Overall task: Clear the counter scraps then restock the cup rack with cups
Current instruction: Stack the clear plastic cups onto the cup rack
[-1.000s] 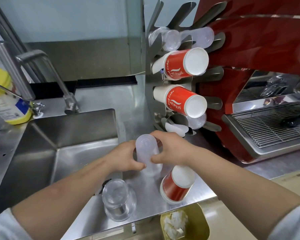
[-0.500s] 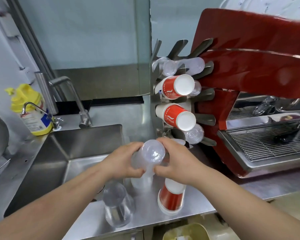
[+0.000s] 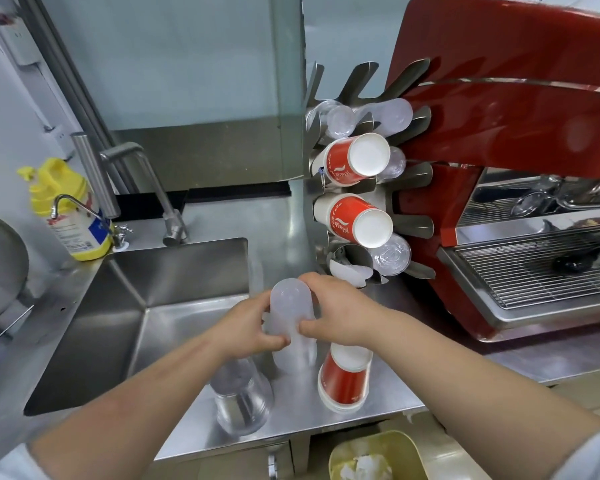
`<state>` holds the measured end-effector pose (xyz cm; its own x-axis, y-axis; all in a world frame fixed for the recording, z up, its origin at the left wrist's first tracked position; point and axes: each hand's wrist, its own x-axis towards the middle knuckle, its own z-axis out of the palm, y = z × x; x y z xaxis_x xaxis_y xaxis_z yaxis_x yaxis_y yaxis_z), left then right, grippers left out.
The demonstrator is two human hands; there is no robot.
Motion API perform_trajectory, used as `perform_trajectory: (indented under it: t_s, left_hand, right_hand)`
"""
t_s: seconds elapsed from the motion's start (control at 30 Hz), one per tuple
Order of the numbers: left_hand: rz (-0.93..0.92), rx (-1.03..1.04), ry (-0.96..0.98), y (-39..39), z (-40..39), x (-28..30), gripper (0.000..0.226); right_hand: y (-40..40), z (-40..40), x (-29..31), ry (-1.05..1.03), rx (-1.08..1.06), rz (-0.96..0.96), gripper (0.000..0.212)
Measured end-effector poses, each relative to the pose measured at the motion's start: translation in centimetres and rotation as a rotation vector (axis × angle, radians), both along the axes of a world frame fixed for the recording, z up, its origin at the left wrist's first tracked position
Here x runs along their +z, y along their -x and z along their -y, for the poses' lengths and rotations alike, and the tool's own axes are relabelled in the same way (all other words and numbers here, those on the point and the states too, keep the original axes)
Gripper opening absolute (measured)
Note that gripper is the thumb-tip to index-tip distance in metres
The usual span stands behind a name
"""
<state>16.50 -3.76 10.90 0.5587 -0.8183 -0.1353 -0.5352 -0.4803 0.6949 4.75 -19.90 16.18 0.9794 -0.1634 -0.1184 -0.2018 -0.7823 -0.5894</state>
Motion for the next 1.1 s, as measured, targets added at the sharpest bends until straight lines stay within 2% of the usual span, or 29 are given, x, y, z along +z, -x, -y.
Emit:
perform_trajectory:
  t_s: [0.27,0.43,0.6,0.73,0.93,1.1]
  left_hand:
    - [-0.023,-0.172,-0.133,-2.4,1.0,-0.4,0.056]
    - [-0.076,-0.256,-0.185,-4.2,1.5,-2.0,0.058]
    - [-0.030,-0.353,-0.223,-5.2,1.7,-3.8,0.058]
    - [-0.066,-0.376,-0.220,-5.5,1.6,-5.5,0.055]
    - [-0.009,-0.429,-0.169,-5.6,1.6,-7.7,0.071]
    - [0.033,-0.402,-0.170,-5.1,2.0,-8.5,0.058]
  right_hand:
    - [-1.3,-0.1,-0.3,0.041,-0.020,-0.058,0.057]
    - [-1.4,0.2,-0.8,0.035,-0.068,-0.096,0.086]
    - [-2.1,0.4,-1.7,0.100,-0.028,-0.167,0.080]
    - [-2.5,0.2,-2.2,0.138,0.019,-0.194,0.059]
    - [-3.2,-0.1,-2.5,0.157,0.016,-0.218,0.065]
    - [-3.3,-0.3,-2.7,0.183,-0.020,-0.218,0.061]
